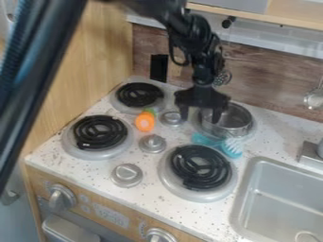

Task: Move the silver pot to the bottom right burner

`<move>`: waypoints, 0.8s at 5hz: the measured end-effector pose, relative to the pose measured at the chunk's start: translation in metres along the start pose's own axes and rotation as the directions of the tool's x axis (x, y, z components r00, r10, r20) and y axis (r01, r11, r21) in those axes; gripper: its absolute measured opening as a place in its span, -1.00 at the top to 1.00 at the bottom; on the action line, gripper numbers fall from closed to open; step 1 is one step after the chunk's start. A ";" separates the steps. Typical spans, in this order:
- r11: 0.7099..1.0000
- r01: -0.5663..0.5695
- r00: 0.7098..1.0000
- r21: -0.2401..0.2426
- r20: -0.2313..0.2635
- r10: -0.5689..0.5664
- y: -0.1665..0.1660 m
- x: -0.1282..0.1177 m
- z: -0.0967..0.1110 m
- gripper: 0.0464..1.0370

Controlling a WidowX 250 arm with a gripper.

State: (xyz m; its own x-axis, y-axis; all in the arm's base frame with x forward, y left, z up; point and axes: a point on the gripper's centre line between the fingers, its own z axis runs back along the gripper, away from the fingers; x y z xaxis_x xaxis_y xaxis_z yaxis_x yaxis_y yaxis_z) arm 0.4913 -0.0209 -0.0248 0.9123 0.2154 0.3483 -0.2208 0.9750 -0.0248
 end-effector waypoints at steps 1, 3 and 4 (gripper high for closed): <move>0.999 0.032 0.999 0.016 -0.038 -0.031 -0.006 -0.008 -0.006 -0.25; 0.999 0.039 0.996 -0.022 -0.076 -0.041 -0.014 -0.020 -0.009 0.67; 0.997 0.029 0.998 -0.073 -0.049 -0.033 -0.020 -0.018 0.005 0.85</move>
State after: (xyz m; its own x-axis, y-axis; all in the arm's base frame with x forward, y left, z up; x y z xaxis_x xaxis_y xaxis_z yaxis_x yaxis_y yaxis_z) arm 0.4773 -0.0450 -0.0262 0.9349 0.1858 0.3025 -0.1683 0.9822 -0.0831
